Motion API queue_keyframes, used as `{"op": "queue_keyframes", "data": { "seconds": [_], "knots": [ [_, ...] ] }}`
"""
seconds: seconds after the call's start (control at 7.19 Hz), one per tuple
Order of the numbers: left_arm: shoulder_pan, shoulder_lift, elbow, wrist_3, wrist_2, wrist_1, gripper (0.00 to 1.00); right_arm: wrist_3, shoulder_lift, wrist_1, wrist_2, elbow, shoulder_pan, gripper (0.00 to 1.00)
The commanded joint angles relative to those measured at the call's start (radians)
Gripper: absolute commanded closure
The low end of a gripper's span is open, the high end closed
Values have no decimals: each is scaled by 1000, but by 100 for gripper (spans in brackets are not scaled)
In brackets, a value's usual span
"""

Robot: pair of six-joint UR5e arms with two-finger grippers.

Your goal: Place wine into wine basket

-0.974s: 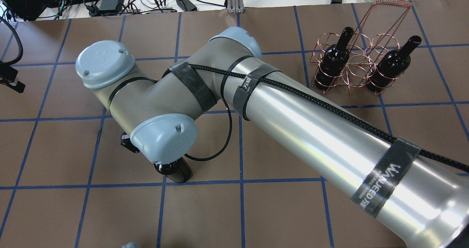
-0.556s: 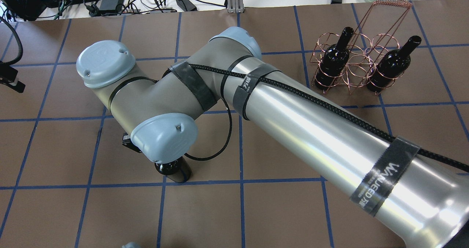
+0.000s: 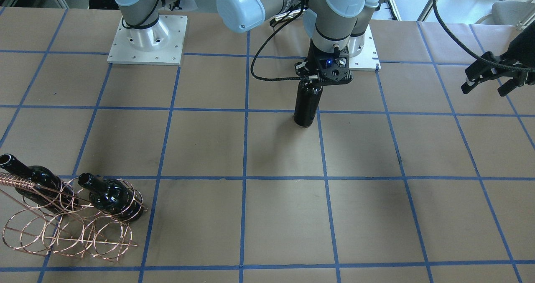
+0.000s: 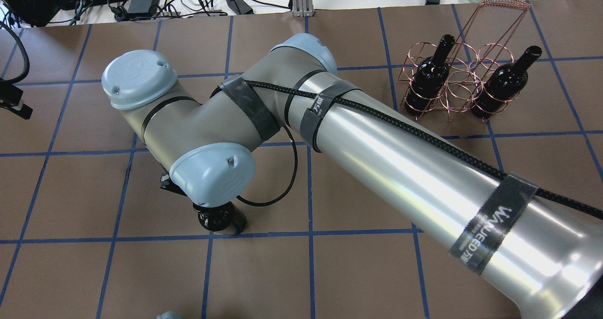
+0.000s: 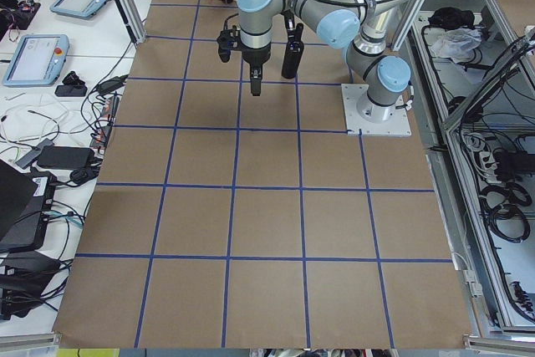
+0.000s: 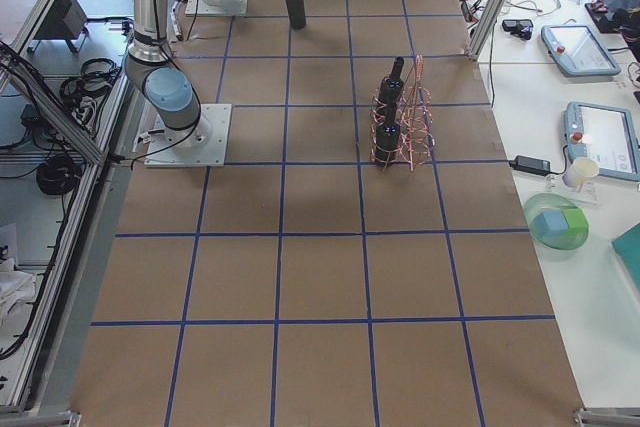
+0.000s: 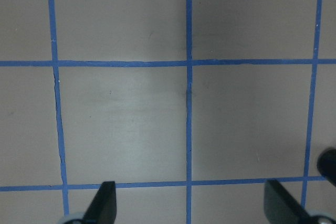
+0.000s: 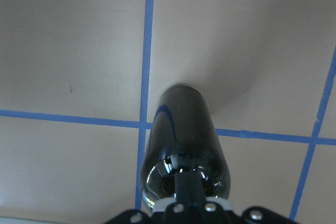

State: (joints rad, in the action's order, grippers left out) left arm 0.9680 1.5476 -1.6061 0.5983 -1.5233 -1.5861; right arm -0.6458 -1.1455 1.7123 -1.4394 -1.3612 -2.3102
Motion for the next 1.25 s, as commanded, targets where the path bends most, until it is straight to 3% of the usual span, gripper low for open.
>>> {"op": "queue_keyframes", "data": {
  "seconds": [0.0, 0.14, 0.28, 0.42, 1.11],
  "knots": [
    [0, 0, 0, 0, 0, 0, 0, 11, 1, 1, 10, 2, 9, 100],
    [0, 0, 0, 0, 0, 0, 0, 9, 0, 3, 33, 2, 15, 100],
    [0, 0, -2, 0, 0, 0, 0, 29, 0, 1, 36, 2, 26, 81],
    [0, 0, -2, 0, 0, 0, 0, 49, -3, 1, 36, 2, 34, 38],
    [0, -1, -2, 0, 0, 0, 0, 20, -14, -13, 43, -1, 20, 25]
  ]
}}
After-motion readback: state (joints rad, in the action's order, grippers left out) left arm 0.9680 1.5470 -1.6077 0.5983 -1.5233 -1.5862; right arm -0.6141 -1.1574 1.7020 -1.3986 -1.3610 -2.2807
